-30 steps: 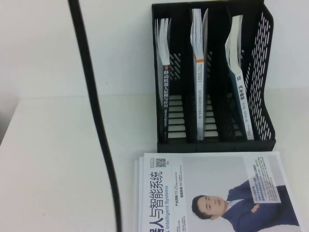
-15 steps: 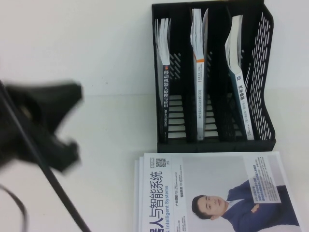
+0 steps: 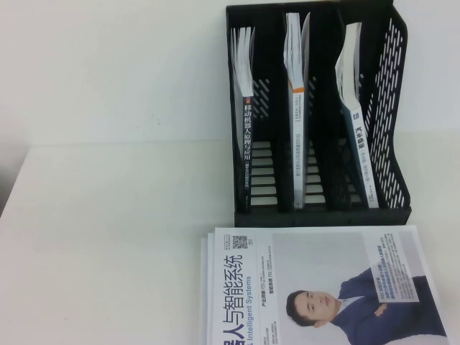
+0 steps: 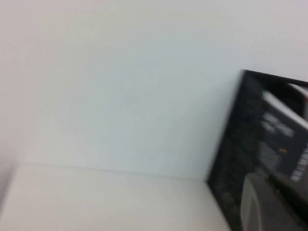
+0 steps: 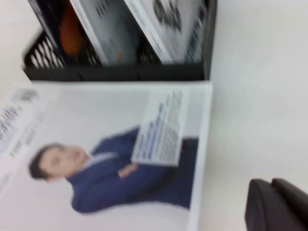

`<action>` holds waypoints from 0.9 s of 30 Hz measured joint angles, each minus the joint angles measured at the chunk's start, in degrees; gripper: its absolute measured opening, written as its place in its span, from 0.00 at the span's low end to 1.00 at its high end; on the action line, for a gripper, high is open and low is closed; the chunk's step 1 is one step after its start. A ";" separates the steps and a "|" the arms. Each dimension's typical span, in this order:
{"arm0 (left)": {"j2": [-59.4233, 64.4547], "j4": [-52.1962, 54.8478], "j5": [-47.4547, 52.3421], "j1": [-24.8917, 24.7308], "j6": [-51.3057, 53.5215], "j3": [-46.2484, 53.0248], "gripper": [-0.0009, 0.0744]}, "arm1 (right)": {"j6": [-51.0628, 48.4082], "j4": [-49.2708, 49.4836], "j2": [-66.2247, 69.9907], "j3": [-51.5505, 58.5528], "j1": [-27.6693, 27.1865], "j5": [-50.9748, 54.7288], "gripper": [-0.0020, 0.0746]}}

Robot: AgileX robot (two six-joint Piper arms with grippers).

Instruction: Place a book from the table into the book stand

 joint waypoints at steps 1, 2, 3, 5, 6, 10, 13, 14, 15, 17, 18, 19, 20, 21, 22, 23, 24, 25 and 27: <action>-1.50 0.00 0.16 2.17 -0.29 1.13 0.01 | 0.00 0.09 0.00 0.11 0.00 1.06 0.02; -2.92 -0.08 0.16 4.43 -0.42 2.24 0.01 | 0.00 0.13 0.00 0.11 0.00 1.83 0.02; -4.21 -0.14 0.16 6.66 -0.63 3.10 0.01 | 0.00 0.23 0.00 0.11 0.00 2.53 0.02; -6.61 -0.23 0.16 10.98 -0.84 5.20 0.01 | 0.08 0.23 0.00 0.11 0.00 3.65 0.02; -7.46 -0.23 0.16 12.61 -0.84 5.98 0.01 | 0.08 0.23 0.00 0.11 0.00 3.92 0.02; -9.75 -0.23 0.24 18.37 -0.84 9.23 0.01 | 0.08 0.36 0.00 0.11 0.00 4.05 0.02; -9.77 0.12 1.76 20.50 -0.84 10.78 0.01 | 0.08 0.36 0.00 0.24 0.00 4.05 0.02; -9.77 0.49 2.59 20.84 -0.84 11.43 0.01 | 0.43 -0.46 0.00 0.37 -0.04 3.95 0.02; -9.77 0.80 3.52 21.11 -0.84 12.14 0.01 | 1.31 -1.71 0.00 0.49 -0.30 3.80 0.02; -9.77 1.08 4.82 21.34 -0.84 13.66 0.01 | 2.75 -3.74 -0.36 0.83 -1.83 3.09 0.02; -9.77 1.50 5.22 21.34 -0.84 14.60 0.01 | 3.16 -3.98 -1.03 0.83 -3.53 2.17 0.02; -9.77 2.29 5.33 21.34 -0.84 15.57 0.01 | 3.45 -3.98 -1.94 0.83 -5.76 0.89 0.02; -9.86 2.96 5.33 21.34 -0.84 16.60 0.01 | 3.55 -3.66 -3.22 0.83 -8.39 -0.18 0.02; -10.13 3.60 5.33 21.34 -0.72 17.68 0.01 | 3.87 -3.13 -4.84 0.83 -11.22 -1.40 0.02; -10.73 3.92 5.44 21.34 -0.58 18.59 0.01 | 3.97 -3.02 -6.72 0.83 -14.11 -2.36 0.02; -11.39 4.18 5.44 21.34 -0.19 19.76 0.01 | 4.09 -2.90 -8.34 0.83 -16.38 -3.12 0.02; -12.42 4.29 5.57 21.34 0.42 20.95 0.01 | 4.18 -2.90 -10.47 0.83 -19.09 -3.43 0.02; -13.38 4.29 5.56 21.34 0.68 21.85 0.01 | 4.18 -2.90 -12.58 0.83 -21.57 -3.55 0.02; -15.84 4.60 5.56 21.34 0.78 24.10 0.01 | 1.70 -2.38 -16.12 0.91 -25.49 -3.81 0.02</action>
